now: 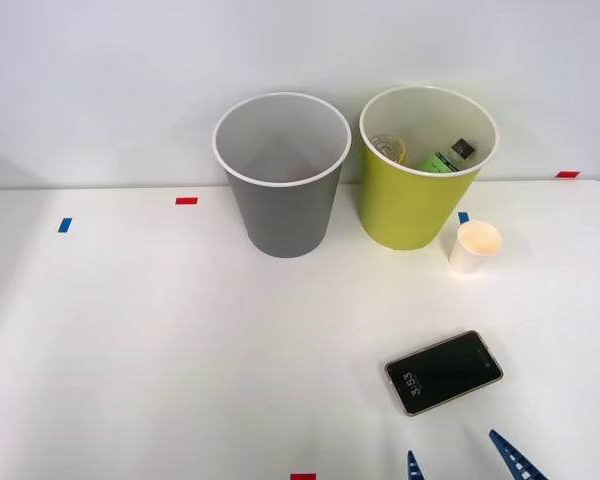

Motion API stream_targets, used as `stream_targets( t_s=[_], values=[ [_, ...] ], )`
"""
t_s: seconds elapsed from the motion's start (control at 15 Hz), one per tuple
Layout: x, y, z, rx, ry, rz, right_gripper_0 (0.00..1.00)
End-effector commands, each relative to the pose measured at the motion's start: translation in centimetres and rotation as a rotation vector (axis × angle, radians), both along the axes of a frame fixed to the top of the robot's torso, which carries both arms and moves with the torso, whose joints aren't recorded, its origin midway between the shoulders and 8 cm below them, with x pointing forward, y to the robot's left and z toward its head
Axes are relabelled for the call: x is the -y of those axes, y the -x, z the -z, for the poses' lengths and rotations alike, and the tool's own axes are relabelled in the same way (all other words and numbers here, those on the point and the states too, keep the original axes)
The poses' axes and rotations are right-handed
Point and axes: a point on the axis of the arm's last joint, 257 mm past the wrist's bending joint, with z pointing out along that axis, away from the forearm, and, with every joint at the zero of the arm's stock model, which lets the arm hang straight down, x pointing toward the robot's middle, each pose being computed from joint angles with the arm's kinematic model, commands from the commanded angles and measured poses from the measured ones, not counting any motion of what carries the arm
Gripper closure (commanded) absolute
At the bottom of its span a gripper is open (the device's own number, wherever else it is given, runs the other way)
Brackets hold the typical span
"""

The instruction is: Put cans in the gray bin, plastic bottles in the light green bin

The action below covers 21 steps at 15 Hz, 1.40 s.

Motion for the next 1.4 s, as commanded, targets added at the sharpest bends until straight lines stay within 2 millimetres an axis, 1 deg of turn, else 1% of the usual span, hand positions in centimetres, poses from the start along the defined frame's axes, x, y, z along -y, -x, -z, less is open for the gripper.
stream_targets(
  t_s=[0.07,1.4],
  values=[
    [0.0,0.0,0.01,0.0,0.0,0.0,0.0],
    [0.0,0.0,0.01,0.0,0.0,0.0,0.0]
  ],
)
